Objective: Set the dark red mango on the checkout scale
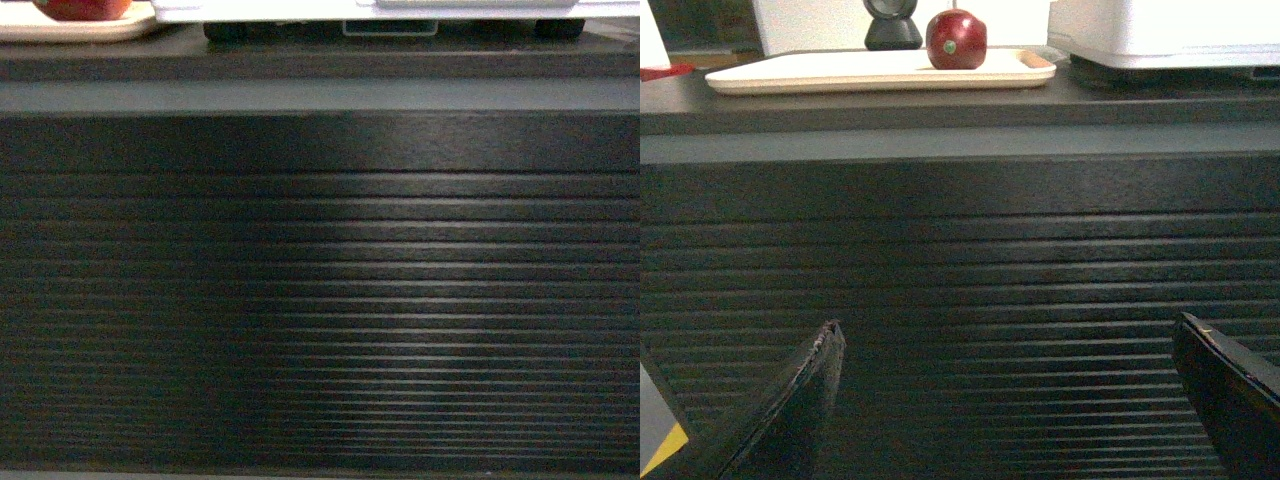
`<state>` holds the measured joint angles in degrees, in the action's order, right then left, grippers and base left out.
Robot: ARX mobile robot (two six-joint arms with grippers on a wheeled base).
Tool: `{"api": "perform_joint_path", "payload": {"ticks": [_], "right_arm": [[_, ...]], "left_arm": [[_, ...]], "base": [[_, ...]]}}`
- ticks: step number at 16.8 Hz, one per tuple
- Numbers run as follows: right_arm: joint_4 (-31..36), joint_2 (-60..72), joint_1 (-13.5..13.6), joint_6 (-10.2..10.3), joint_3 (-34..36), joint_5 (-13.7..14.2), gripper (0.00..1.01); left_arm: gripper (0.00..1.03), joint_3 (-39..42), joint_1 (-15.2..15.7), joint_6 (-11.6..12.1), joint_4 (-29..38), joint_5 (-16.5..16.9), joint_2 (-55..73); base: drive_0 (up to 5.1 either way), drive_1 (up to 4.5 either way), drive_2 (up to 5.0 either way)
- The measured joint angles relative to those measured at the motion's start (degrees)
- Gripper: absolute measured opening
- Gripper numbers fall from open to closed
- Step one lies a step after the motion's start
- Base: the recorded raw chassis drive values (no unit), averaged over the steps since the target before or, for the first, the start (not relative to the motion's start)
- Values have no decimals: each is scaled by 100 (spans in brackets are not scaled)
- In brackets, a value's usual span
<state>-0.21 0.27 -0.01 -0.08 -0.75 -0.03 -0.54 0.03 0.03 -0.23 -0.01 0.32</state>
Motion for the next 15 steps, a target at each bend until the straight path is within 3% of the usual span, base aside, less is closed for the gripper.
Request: {"api": "perform_joint_path", "payload": {"ticks": [15], "right_arm": [[52, 0, 0, 4, 0, 0, 98]], "left_arm": [[98, -7, 0, 0, 55, -4, 0]], "base": [[0, 0, 0]]}}
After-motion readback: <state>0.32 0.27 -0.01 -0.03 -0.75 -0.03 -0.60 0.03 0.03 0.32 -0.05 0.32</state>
